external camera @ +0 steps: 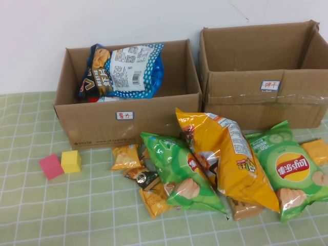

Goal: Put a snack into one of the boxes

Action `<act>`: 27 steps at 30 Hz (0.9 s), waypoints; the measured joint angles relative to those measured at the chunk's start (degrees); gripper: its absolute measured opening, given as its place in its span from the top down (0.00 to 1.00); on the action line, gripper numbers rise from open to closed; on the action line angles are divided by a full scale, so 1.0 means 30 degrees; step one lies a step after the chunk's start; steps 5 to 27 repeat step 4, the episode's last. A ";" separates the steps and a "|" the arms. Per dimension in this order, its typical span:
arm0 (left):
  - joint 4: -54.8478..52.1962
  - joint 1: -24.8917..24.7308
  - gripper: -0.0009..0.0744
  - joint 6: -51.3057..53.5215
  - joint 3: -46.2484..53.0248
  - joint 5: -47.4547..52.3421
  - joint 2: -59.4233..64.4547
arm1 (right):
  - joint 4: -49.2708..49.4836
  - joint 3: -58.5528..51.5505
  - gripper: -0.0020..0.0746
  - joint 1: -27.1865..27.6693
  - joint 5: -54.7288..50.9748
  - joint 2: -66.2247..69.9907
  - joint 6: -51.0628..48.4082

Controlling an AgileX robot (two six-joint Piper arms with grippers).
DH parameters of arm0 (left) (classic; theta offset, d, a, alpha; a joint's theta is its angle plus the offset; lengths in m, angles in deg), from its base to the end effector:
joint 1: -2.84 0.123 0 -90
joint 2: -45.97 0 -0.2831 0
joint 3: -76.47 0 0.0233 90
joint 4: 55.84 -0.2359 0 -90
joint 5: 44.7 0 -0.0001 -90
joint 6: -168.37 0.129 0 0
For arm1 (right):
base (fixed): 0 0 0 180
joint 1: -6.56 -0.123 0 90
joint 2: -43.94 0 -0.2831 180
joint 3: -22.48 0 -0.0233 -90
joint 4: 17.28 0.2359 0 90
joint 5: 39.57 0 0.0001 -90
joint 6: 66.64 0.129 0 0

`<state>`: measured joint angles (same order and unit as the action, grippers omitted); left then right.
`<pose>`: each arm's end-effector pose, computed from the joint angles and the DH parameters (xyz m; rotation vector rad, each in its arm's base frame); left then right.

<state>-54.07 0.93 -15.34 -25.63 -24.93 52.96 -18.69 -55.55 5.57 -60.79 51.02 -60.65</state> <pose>0.0766 -0.0039 0.1689 -0.0479 1.8270 -0.0992 0.0759 0.0002 0.1649 0.0659 1.8550 0.0605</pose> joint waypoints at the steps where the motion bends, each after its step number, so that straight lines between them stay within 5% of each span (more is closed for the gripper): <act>1: 0.0009 0.0000 0.99 0.0000 0.0000 0.0000 0.0000 | 0.0000 0.0000 0.98 0.0000 0.0000 0.0000 0.0000; 27: 0.0009 0.0000 0.99 0.0000 0.0000 0.0000 0.0000 | 0.0000 0.0000 0.98 0.0000 0.0000 0.0000 0.0000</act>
